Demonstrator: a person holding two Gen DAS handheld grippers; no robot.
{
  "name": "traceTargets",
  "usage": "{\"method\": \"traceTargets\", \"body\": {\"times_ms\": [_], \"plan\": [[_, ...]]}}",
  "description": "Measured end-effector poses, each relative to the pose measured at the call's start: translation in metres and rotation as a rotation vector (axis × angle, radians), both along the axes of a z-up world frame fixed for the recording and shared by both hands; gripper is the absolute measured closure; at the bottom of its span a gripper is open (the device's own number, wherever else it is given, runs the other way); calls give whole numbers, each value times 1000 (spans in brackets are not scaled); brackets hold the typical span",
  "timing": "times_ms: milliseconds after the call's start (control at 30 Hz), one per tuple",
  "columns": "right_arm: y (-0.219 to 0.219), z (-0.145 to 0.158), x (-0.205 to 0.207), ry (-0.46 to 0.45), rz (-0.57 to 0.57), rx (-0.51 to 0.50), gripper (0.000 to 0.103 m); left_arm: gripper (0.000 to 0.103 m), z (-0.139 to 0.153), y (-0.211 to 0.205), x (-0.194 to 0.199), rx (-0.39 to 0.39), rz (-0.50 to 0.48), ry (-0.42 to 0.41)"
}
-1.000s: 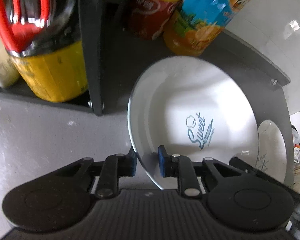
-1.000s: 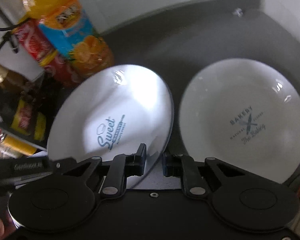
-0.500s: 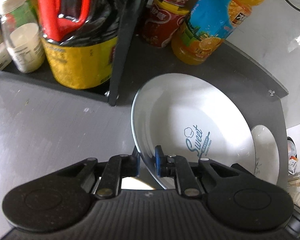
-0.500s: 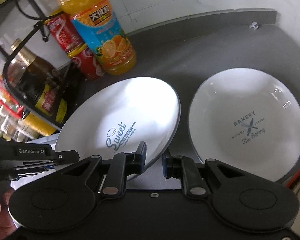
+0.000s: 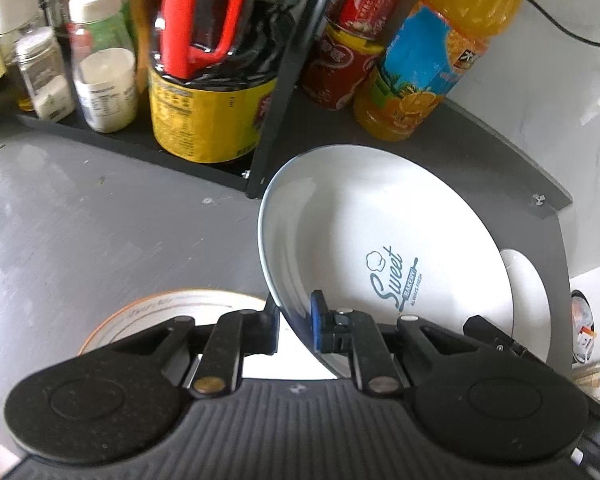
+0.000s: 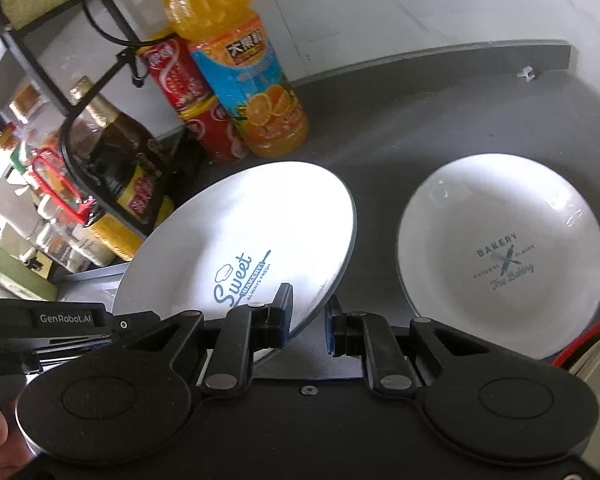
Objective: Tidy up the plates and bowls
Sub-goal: 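Lift the 'Sweet' plate with both grippers and carry it over the orange-rimmed plate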
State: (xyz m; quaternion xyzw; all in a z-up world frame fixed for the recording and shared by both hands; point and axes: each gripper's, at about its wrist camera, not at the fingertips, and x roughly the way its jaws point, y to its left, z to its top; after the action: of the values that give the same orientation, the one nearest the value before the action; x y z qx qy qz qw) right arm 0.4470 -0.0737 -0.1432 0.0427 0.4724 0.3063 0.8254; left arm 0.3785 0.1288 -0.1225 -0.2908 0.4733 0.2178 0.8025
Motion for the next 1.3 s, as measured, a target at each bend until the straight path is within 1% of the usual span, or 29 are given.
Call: {"method": "traceTargets", "body": {"times_ms": [333, 567, 900, 1133, 1300], "plan": [[0, 8, -21, -20, 84, 31, 88, 90, 11, -10, -43, 13, 86, -16], [4, 10, -39, -23, 147, 51, 88, 90, 11, -11, -76, 27, 157, -22], [9, 10, -62, -19, 242, 54, 88, 90, 12, -15, -118, 32, 240, -14], [2, 11, -75, -15, 288, 50, 87, 89, 13, -25, -139, 25, 267, -15], [-5, 10, -82, -16, 312, 32, 87, 89, 9, -35, -151, 15, 274, -7]]}}
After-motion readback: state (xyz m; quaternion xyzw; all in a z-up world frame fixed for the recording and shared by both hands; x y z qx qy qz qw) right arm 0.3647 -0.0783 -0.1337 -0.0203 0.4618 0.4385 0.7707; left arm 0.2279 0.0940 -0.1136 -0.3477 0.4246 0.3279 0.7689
